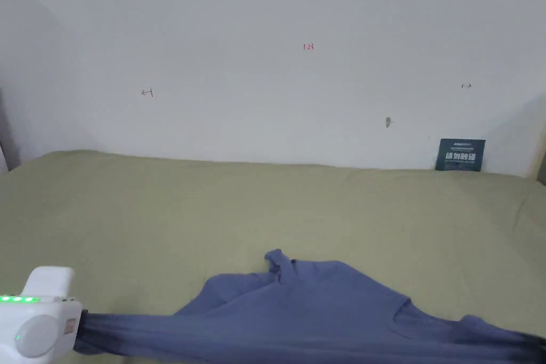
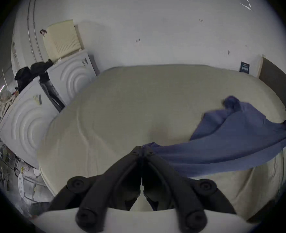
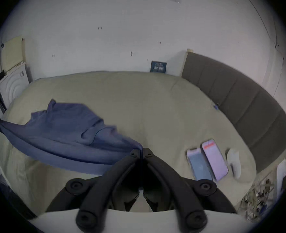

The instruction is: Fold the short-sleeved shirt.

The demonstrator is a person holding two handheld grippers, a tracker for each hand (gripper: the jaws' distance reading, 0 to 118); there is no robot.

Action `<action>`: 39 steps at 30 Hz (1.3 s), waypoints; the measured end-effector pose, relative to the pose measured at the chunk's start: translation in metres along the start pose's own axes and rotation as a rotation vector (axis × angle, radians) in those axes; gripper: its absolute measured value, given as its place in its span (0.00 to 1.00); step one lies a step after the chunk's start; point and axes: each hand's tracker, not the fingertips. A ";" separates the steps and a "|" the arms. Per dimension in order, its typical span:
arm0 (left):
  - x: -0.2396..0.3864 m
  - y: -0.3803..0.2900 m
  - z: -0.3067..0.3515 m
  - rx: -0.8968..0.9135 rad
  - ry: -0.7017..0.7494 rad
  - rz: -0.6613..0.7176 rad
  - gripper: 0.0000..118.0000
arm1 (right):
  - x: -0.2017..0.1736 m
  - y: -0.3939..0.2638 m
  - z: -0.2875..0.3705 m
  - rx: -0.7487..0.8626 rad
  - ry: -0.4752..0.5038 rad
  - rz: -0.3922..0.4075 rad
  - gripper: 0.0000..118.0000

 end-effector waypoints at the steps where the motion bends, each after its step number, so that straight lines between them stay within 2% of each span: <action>1: -0.005 -0.015 0.006 -0.017 -0.018 -0.001 0.01 | 0.005 -0.015 0.009 -0.014 0.005 0.004 0.00; 4: -0.016 -0.053 0.021 -0.054 -0.043 -0.004 0.01 | 0.012 -0.053 0.033 -0.036 0.001 0.043 0.01; 11: -0.020 -0.109 0.023 -0.134 -0.102 0.011 0.01 | 0.021 -0.098 0.043 -0.094 0.015 -0.026 0.01; 16: -0.018 -0.116 0.017 -0.143 -0.128 0.028 0.01 | 0.014 -0.102 0.036 -0.098 0.015 -0.040 0.01; 17: -0.019 -0.116 0.017 -0.133 -0.143 0.035 0.04 | 0.014 -0.102 0.036 -0.096 0.014 -0.051 0.10; 18: -0.020 -0.116 0.017 -0.111 -0.182 0.041 0.17 | 0.013 -0.100 0.037 -0.092 0.015 -0.062 0.36; 19: -0.018 -0.117 0.020 -0.118 -0.178 0.042 0.47 | 0.012 -0.097 0.037 -0.106 0.024 -0.070 0.75; 20: -0.017 -0.117 0.019 -0.124 -0.167 0.039 0.89 | 0.010 -0.098 0.045 -0.112 0.032 -0.074 0.98; 21: -0.017 -0.117 0.022 -0.112 -0.160 0.040 0.98 | 0.003 -0.096 0.053 -0.099 0.054 -0.072 0.93; 26: -0.022 -0.113 0.048 -0.059 -0.172 0.095 0.96 | -0.028 -0.090 0.065 -0.056 0.103 -0.002 0.94; 27: -0.026 -0.114 0.051 -0.054 -0.166 0.098 0.94 | -0.037 -0.089 0.069 -0.045 0.115 0.011 0.88; 28: -0.028 -0.115 0.057 -0.042 -0.168 0.100 0.87 | -0.042 -0.088 0.072 -0.018 0.135 0.022 0.71; 29: -0.030 -0.116 0.061 -0.033 -0.163 0.095 0.55 | -0.053 -0.086 0.078 0.010 0.151 0.041 0.24; 30: -0.033 -0.117 0.064 -0.030 -0.160 0.083 0.10 | -0.062 -0.086 0.081 0.014 0.164 0.058 0.00; 31: -0.036 -0.121 0.063 -0.025 -0.165 0.082 0.00 | -0.073 -0.086 0.085 0.049 0.186 0.071 0.00; 32: -0.044 -0.121 0.064 -0.013 -0.132 0.090 0.00 | -0.078 -0.084 0.089 0.067 0.205 0.073 0.00; 34: -0.057 -0.121 0.065 -0.049 -0.159 0.115 0.00 | -0.094 -0.081 0.094 0.063 0.249 0.107 0.00; 36: -0.065 -0.126 0.066 -0.057 -0.179 0.157 0.00 | -0.108 -0.087 0.109 0.108 0.244 0.139 0.00; 39: -0.069 -0.130 0.059 -0.077 -0.208 0.172 0.00 | -0.121 -0.088 0.109 0.083 0.293 0.133 0.00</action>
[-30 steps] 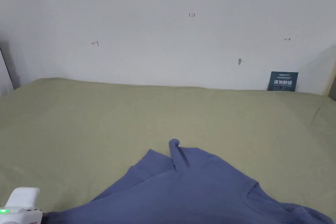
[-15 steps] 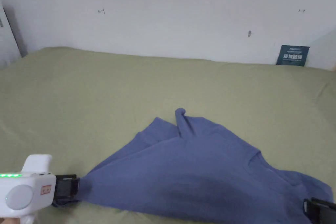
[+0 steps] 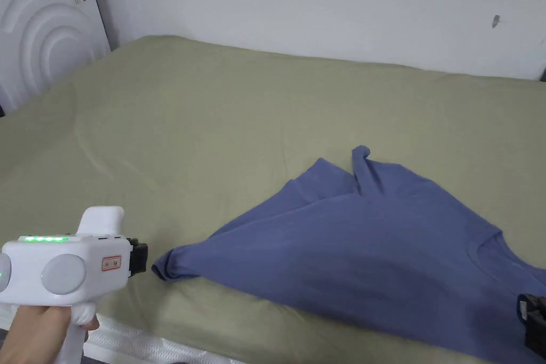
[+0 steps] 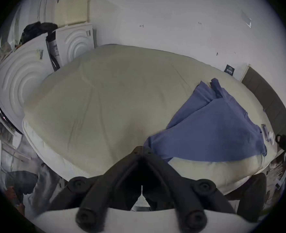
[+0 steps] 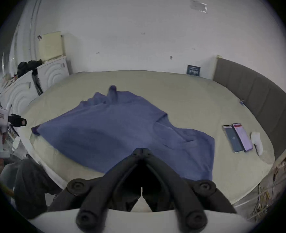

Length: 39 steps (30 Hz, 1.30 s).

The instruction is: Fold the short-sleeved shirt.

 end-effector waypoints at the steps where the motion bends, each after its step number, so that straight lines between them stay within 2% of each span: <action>1: -0.001 0.002 -0.004 -0.013 -0.007 -0.002 0.00 | -0.002 0.000 -0.005 -0.002 -0.001 0.003 0.00; 2: -0.002 0.005 -0.010 -0.028 -0.018 -0.003 0.01 | -0.005 -0.001 -0.007 -0.007 0.004 0.010 0.00; 3: -0.003 0.007 -0.016 -0.039 -0.029 -0.007 0.11 | -0.008 -0.001 -0.009 -0.015 0.012 0.012 0.00; 4: -0.001 0.006 -0.028 -0.069 -0.036 -0.010 0.36 | -0.011 -0.003 -0.011 -0.025 0.021 0.011 0.00; 5: 0.000 0.008 -0.039 -0.107 -0.035 -0.011 0.80 | -0.013 -0.004 -0.017 -0.034 0.022 0.012 0.00; 6: 0.001 0.009 -0.046 -0.098 -0.035 -0.016 0.95 | -0.015 -0.006 -0.019 -0.043 0.025 0.019 0.00; 7: 0.003 0.012 -0.054 -0.102 -0.024 -0.021 0.95 | -0.017 -0.008 -0.021 -0.051 0.024 0.023 0.00; 13: 0.015 0.019 -0.097 -0.182 0.042 -0.067 0.92 | -0.024 -0.017 -0.035 -0.103 0.039 0.021 0.00; 14: 0.018 0.019 -0.095 -0.181 0.037 -0.073 0.77 | -0.024 -0.018 -0.037 -0.107 0.039 0.023 0.00; 16: 0.023 0.016 -0.088 -0.174 -0.063 -0.092 0.36 | -0.023 -0.018 -0.040 -0.115 0.043 0.025 0.00; 17: 0.029 0.016 -0.086 -0.181 -0.071 -0.108 0.03 | -0.020 -0.018 -0.045 -0.120 0.043 0.024 0.00; 24: 0.028 0.017 -0.085 -0.175 -0.061 -0.065 0.01 | -0.007 0.022 -0.088 -0.118 0.034 0.016 0.00; 32: 0.039 0.016 -0.084 -0.157 -0.071 -0.108 0.01 | 0.031 0.121 -0.231 -0.190 -0.020 0.027 0.00; 36: 0.036 0.016 -0.090 -0.150 -0.095 -0.059 0.01 | 0.043 0.157 -0.299 -0.264 0.009 0.029 0.00; 37: 0.036 0.015 -0.090 -0.149 -0.096 -0.059 0.01 | 0.045 0.163 -0.312 -0.288 0.019 0.029 0.05; 39: 0.036 0.013 -0.090 -0.145 -0.101 -0.056 0.01 | 0.047 0.170 -0.340 -0.364 0.042 0.015 0.77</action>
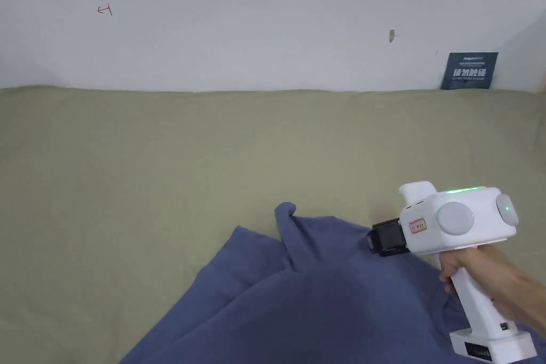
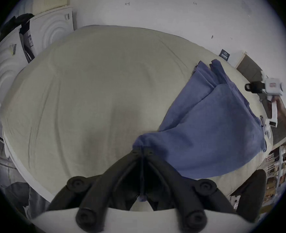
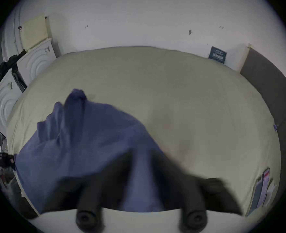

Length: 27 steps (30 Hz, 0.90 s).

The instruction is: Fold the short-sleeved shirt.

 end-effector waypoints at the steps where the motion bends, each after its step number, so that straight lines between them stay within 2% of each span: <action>1: -0.001 0.003 -0.002 0.001 -0.001 0.000 0.01 | 0.000 0.004 -0.012 -0.025 0.008 0.002 1.00; 2: -0.001 0.002 -0.002 0.005 -0.003 0.000 0.01 | -0.005 0.008 -0.012 -0.005 0.013 0.024 0.94; 3: -0.001 0.002 -0.002 0.005 -0.005 -0.001 0.01 | -0.008 0.012 -0.017 0.009 -0.030 0.024 0.91; 7: -0.001 0.006 -0.005 -0.003 -0.006 -0.014 0.01 | -0.009 0.005 -0.061 -0.086 -0.117 0.121 0.88; 9: -0.009 0.009 -0.006 -0.008 -0.006 -0.016 0.01 | -0.008 0.000 -0.059 -0.070 -0.073 0.068 0.79; 10: -0.009 0.009 -0.006 -0.010 -0.005 -0.020 0.01 | -0.010 0.002 -0.046 -0.061 -0.063 0.016 0.66; 11: -0.008 0.009 -0.005 -0.013 -0.001 -0.027 0.01 | -0.011 0.002 -0.035 -0.036 -0.020 -0.005 0.26; 12: -0.007 0.009 -0.004 -0.015 0.002 -0.035 0.01 | -0.013 0.001 -0.024 -0.014 -0.019 0.011 0.00; 17: 0.001 0.022 0.016 0.014 0.028 -0.049 0.01 | -0.020 0.004 0.043 0.084 -0.022 0.066 0.00; 21: 0.012 0.056 0.059 0.114 -0.007 -0.047 0.01 | -0.023 -0.003 0.152 0.229 -0.015 0.096 0.00; 24: 0.029 0.095 0.099 0.208 -0.022 -0.032 0.01 | -0.014 0.003 0.230 0.343 -0.036 0.102 0.00; 27: 0.055 0.137 0.140 0.303 -0.012 -0.075 0.01 | -0.013 0.000 0.316 0.466 -0.085 0.106 0.00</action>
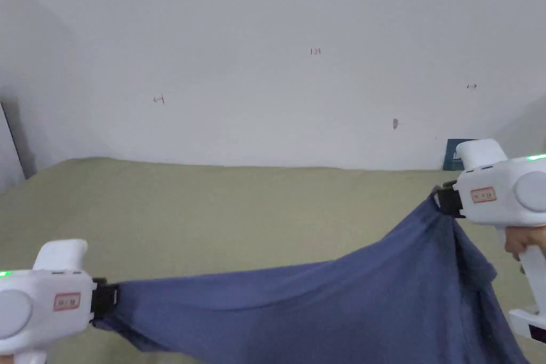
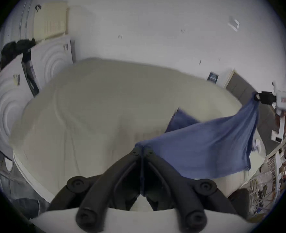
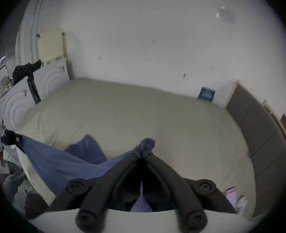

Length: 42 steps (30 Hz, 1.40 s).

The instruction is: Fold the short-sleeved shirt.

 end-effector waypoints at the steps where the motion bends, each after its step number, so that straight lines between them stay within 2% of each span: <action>1: 0.009 0.019 0.010 0.033 0.008 -0.025 0.01 | 0.007 0.011 0.025 0.041 -0.016 -0.010 0.00; 4: 0.038 0.071 0.039 0.110 0.036 -0.088 0.01 | 0.030 0.037 0.082 0.141 -0.085 -0.043 0.00; 8: 0.066 0.147 0.071 0.169 0.054 -0.090 0.01 | 0.054 0.065 0.126 0.213 -0.152 -0.085 0.00; 13: 0.095 0.201 0.100 0.241 0.141 -0.151 0.01 | 0.063 0.092 0.144 0.267 -0.188 -0.099 0.00; 16: 0.107 0.218 0.103 0.274 0.245 -0.198 0.01 | 0.062 0.107 0.143 0.294 -0.195 -0.114 0.00; 25: 0.100 0.263 0.081 0.294 0.250 -0.139 0.01 | 0.069 0.154 0.089 0.317 -0.215 -0.121 0.00; 35: 0.113 0.330 0.014 0.334 0.286 -0.160 0.01 | 0.098 0.221 0.012 0.327 -0.265 -0.113 0.00; 42: 0.126 0.356 -0.040 0.320 0.336 -0.166 0.01 | 0.110 0.236 -0.045 0.314 -0.286 -0.129 0.00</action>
